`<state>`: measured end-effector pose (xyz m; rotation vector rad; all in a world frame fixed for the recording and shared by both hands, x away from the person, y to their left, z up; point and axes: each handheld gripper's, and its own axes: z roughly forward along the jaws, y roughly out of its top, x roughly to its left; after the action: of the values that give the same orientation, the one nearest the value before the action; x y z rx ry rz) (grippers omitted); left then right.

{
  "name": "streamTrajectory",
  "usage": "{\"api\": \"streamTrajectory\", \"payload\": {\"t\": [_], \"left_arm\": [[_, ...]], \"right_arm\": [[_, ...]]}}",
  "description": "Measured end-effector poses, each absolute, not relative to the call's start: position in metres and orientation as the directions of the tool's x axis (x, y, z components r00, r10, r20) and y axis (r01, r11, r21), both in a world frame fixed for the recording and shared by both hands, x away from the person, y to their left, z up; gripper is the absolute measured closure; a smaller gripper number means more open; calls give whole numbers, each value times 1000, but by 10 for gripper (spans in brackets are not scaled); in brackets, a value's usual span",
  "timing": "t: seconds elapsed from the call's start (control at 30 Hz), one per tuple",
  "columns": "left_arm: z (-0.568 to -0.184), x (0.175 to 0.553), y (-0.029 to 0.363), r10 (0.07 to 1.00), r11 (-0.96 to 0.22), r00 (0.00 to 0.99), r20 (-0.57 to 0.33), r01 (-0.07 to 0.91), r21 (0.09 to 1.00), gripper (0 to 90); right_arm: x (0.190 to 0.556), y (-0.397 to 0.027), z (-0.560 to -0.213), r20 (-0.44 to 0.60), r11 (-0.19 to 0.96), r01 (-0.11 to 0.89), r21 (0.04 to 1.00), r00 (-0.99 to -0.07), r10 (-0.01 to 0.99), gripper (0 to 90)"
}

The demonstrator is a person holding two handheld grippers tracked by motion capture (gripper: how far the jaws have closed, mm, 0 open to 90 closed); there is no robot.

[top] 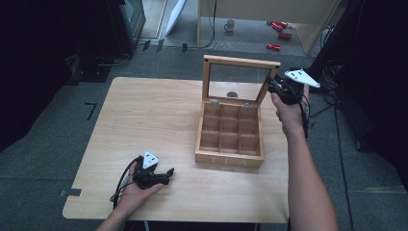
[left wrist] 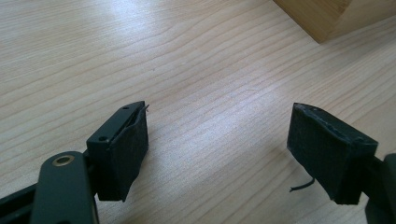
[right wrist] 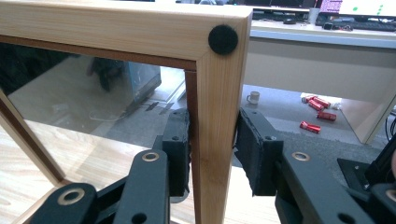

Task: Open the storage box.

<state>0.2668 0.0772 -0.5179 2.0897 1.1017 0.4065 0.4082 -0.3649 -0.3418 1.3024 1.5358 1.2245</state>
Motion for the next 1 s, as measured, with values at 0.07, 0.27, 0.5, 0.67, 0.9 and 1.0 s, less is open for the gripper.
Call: {"api": "streamTrajectory", "payload": {"t": [0.07,0.27,0.5,0.67,0.9,1.0], "left_arm": [[-518,267,77,810,-369,584,-54,581,726,210],[-518,267,77,818,-363,573,-52,585,725,209],[-518,267,76,824,-363,565,-45,587,724,194],[-518,266,75,824,-369,565,-36,585,722,193],[-518,266,75,824,-371,566,-35,584,722,194],[-518,266,75,824,-372,566,-34,584,722,194]], "right_arm": [[410,-365,-341,31,16,249,968,-184,982,664],[427,-366,-340,66,-21,266,964,-162,985,666],[441,-365,-340,94,-52,282,958,-136,986,667],[449,-365,-339,103,-63,291,955,-124,987,669],[462,-364,-339,110,-76,310,948,-95,989,672],[467,-363,-339,112,-80,320,944,-83,990,673]]}}
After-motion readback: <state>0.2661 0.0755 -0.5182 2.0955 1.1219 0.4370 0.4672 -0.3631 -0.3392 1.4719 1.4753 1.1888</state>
